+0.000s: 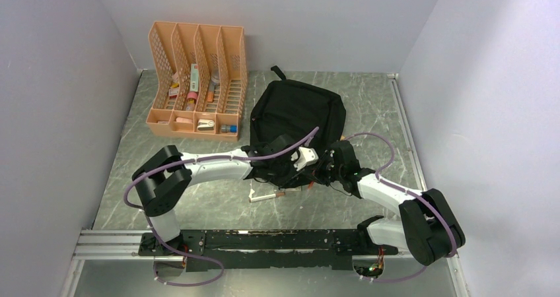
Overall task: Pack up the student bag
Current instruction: Zip the student bag at the center of the board.
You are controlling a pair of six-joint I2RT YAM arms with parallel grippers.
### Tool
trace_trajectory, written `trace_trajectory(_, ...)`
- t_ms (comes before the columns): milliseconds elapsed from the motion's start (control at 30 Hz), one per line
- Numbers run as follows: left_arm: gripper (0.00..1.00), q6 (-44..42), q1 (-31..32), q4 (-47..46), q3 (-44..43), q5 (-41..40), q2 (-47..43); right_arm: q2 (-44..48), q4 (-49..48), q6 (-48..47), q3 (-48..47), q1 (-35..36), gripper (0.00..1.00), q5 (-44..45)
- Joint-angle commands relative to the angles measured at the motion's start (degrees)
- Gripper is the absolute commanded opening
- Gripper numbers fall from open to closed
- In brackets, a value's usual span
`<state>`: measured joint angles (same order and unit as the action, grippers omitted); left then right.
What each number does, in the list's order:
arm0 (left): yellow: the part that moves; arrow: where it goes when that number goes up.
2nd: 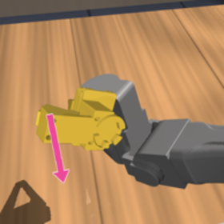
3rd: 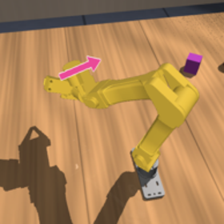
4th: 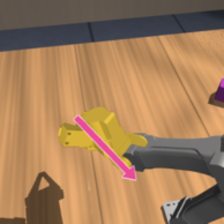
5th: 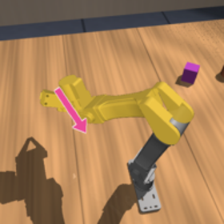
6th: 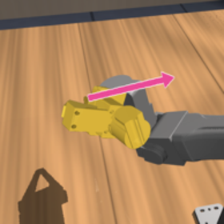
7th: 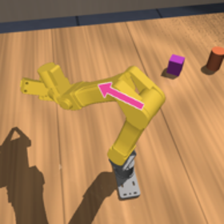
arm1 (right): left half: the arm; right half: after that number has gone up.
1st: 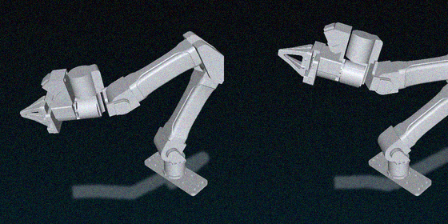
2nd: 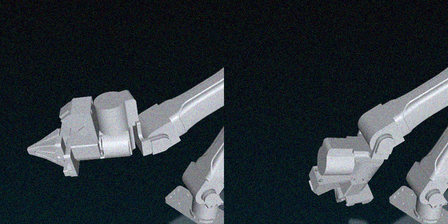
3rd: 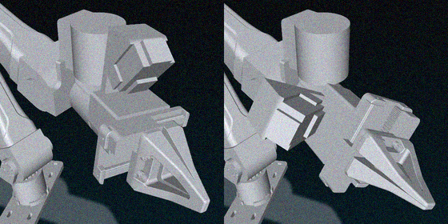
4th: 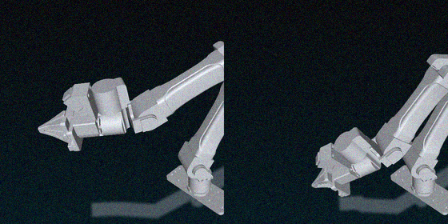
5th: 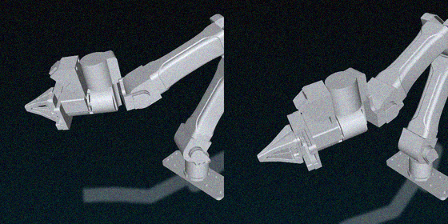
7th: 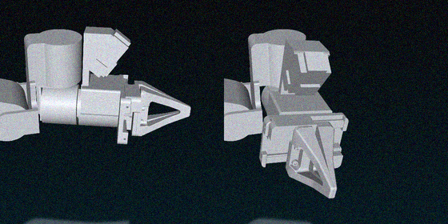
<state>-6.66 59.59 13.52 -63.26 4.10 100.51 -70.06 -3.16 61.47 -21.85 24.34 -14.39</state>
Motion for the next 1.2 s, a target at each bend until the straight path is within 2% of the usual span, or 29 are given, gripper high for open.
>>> trace_trajectory(0, 0.29, -0.13, 0.44, 0.87, -2.37, 0.78, 0.81, 0.25, -0.29, -0.12, 1.0, 0.2, 0.06, -1.7)
trace_trajectory(167, 0.14, 0.4, 0.44, 2.21, -2.95, 1.94, -1.49, 0.5, -0.17, -0.12, 1.1, 0.23, 0.06, -1.43)
trace_trajectory(333, 0.05, 0.92, 0.44, 3.35, -4.02, 5.88, -3.56, -0.02, -0.69, -0.05, 1.36, 0.22, 0.06, -1.69)
trace_trajectory(767, 0.05, -0.93, 0.44, 5.99, -7.88, 17.87, -2.9, 2.47, -2.93, -1.37, 1.88, 0.26, 0.06, -2.3)
trace_trajectory(933, 0.05, 0.98, 0.32, 4.64, -6.14, 15.63, -4.01, 4.19, -2.22, -2.41, 2.07, 0.22, 0.06, -0.99)
trace_trajectory(1167, 0.05, 3.35, -3.2, 3.71, -3.57, 13.77, -7.08, 4.24, 2.15, -2.77, 1.03, 0.19, 0.06, 2.43)
